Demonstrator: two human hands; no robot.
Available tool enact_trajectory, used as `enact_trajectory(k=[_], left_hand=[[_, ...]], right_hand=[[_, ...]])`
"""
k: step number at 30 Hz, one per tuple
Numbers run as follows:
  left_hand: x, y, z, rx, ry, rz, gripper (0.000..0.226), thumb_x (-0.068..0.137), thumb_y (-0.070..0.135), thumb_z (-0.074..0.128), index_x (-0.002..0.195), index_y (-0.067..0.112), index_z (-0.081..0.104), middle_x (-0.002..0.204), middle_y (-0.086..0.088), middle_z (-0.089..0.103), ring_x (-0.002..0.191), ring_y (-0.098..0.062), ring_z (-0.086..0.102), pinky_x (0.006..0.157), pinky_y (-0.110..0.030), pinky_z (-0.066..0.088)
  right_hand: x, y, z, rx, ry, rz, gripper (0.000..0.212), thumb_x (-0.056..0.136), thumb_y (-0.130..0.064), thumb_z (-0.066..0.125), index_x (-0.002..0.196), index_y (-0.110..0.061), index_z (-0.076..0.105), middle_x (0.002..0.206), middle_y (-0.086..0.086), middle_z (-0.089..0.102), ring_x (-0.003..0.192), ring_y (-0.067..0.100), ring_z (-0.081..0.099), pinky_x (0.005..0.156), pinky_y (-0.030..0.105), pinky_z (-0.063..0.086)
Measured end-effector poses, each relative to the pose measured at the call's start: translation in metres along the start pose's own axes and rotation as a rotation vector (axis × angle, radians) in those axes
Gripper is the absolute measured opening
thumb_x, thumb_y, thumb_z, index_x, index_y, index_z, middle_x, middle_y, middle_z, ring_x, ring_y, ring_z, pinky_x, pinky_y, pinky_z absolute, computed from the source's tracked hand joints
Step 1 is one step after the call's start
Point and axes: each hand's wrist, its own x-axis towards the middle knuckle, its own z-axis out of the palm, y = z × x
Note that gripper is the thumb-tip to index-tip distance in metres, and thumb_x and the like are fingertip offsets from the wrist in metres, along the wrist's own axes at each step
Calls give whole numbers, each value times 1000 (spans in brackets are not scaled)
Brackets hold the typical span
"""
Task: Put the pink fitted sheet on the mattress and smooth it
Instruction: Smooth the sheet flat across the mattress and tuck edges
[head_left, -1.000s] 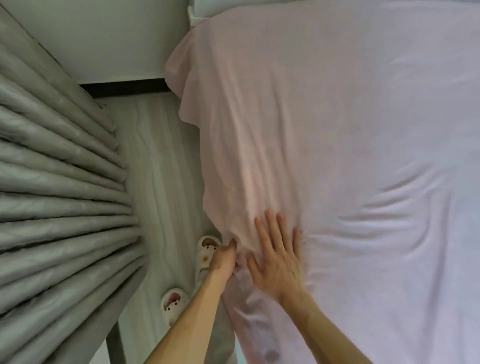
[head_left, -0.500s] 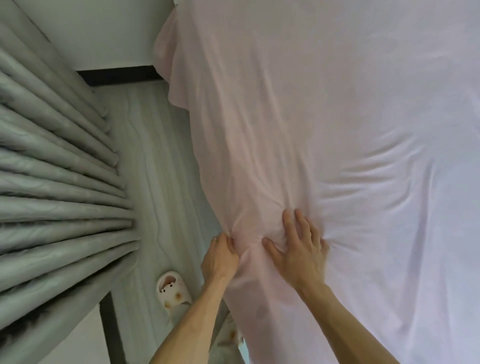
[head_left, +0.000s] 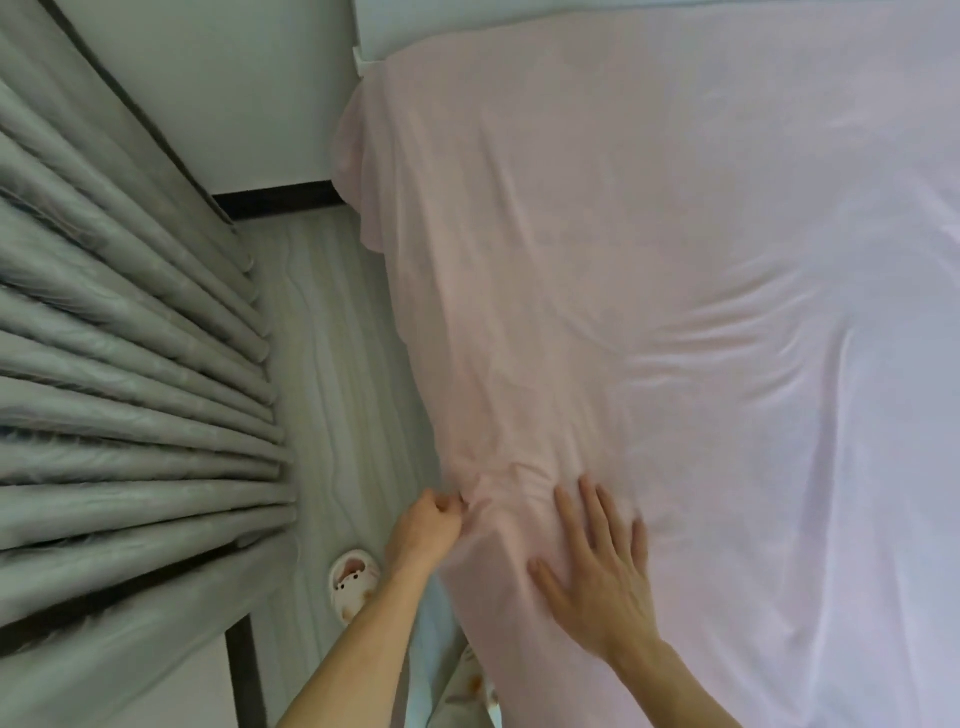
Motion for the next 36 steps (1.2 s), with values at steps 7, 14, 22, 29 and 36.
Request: enact_trajectory(k=[7,14,22,29,36], left_hand=[[-71,-22,81,-113,11,116,49,92,67,32,105,23,48,105,2,57,91,-16,60,74,-33,45],[-100,-22,87,323,81,214,21,99,29,32,89,20,48,97,-4,63,87,-29,59,69,-34,43],[-108,-9,60,727,34,44,42,94,37,36,122,19,62,128,-6,63,117,-27,60,95,-38,48],[-81,40,65,527,663,506,45,93,32,50,131,10,43,137,-17,50,122,-36,50,97,-45,46],[-69,54,80,851,192,572,66,96,66,13,150,45,-18,156,14,-32,149,-30,-16,120,-54,9]], right_hand=[[-31,18,19,52,19,-34,78,95,-66,36,159,-26,17,166,1,12,154,22,11,118,56,13],[-131,51,47,74,-102,159,97,76,-81,47,156,-32,25,165,3,19,151,28,18,109,63,13],[-97,66,-12,188,174,244,60,85,-69,44,128,-29,57,147,2,43,138,30,41,107,51,33],[-17,73,-1,263,47,319,76,90,-77,22,154,-47,-5,164,-6,-21,150,22,-23,117,65,-5],[-116,91,47,172,-41,439,88,86,-84,21,154,-42,-15,164,-5,-22,151,27,-20,105,78,5]])
